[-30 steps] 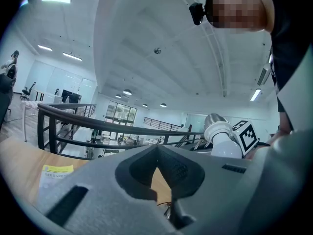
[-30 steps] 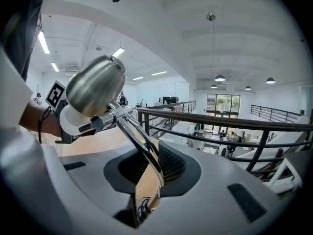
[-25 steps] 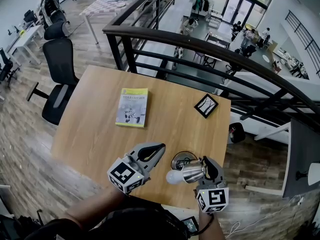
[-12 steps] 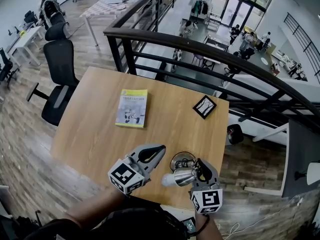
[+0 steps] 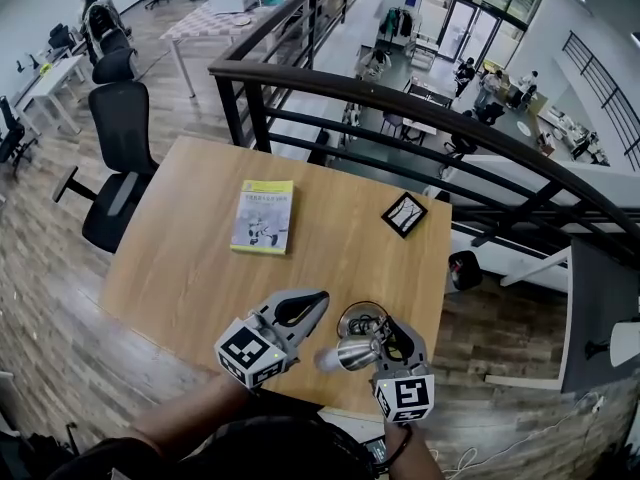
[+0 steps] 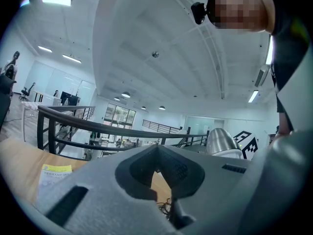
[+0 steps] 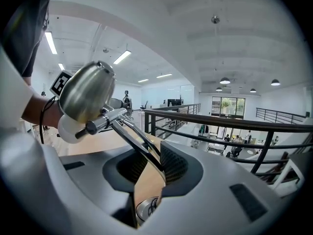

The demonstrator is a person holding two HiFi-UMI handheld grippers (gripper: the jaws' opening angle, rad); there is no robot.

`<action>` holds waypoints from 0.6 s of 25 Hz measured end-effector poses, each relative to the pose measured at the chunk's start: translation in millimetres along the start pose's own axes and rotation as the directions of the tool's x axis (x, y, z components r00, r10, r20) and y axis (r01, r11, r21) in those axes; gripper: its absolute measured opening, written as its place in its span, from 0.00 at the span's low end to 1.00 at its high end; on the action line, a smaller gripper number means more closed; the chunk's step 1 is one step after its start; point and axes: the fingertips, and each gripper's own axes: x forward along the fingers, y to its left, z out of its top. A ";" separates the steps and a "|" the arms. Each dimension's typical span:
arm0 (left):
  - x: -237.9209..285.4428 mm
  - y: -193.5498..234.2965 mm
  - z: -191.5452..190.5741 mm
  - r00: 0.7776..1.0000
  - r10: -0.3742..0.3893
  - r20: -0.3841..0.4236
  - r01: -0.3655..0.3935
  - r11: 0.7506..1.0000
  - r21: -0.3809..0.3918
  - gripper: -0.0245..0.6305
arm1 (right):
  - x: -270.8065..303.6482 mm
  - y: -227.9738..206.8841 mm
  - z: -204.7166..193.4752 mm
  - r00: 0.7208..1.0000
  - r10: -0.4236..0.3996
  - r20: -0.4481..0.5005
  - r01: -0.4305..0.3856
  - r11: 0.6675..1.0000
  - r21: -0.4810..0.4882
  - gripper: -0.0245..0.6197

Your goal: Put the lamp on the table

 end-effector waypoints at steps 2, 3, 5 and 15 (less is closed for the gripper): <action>-2.5 -3.7 0.8 1.000 0.000 0.006 0.000 1.000 0.000 0.05 | -1.1 3.2 -2.1 1.000 0.002 0.004 -0.002 1.000 -0.003 0.16; -3.9 -5.8 1.5 1.000 0.000 0.009 0.000 1.000 0.000 0.05 | -1.9 4.9 -3.3 1.000 0.003 0.004 -0.003 1.000 -0.006 0.17; -7.4 -9.6 3.3 1.000 0.001 0.013 -0.001 1.000 0.003 0.05 | -4.1 7.9 -5.0 1.000 0.003 0.007 -0.003 1.000 -0.007 0.17; -24.2 -25.5 8.2 0.999 0.026 0.035 -0.026 1.000 0.013 0.05 | -7.2 8.5 -7.1 1.000 -0.026 0.009 0.027 0.998 -0.056 0.18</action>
